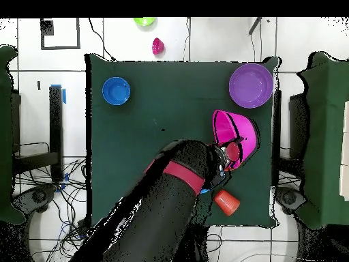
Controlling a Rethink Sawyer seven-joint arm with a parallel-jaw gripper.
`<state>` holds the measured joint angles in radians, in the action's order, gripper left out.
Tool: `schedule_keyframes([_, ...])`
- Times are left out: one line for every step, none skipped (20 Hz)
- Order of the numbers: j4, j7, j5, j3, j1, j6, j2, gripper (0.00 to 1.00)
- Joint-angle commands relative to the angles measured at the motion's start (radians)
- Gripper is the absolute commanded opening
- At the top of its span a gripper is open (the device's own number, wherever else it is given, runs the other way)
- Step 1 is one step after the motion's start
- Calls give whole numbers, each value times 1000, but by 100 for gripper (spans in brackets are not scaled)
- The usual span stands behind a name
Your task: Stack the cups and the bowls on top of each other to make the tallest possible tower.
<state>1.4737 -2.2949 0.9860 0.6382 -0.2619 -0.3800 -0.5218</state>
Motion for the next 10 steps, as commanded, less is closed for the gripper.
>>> schedule_keyframes([-64,-116,60,-7,5,68,39,0])
schedule_keyframes([-68,-116,64,-2,2,73,45,0])
schedule_keyframes([-68,-117,62,0,4,80,46,0])
schedule_keyframes([-71,-131,66,9,0,89,56,0])
schedule_keyframes([-72,-139,65,15,-1,96,61,0])
schedule_keyframes([-75,-148,69,23,-6,101,69,0])
schedule_keyframes([-76,-151,68,27,-7,103,73,0])
schedule_keyframes([-77,-152,67,30,-9,104,76,0])
schedule_keyframes([-79,-153,68,34,-11,106,79,0])
schedule_keyframes([-78,-146,63,33,-10,103,77,0])
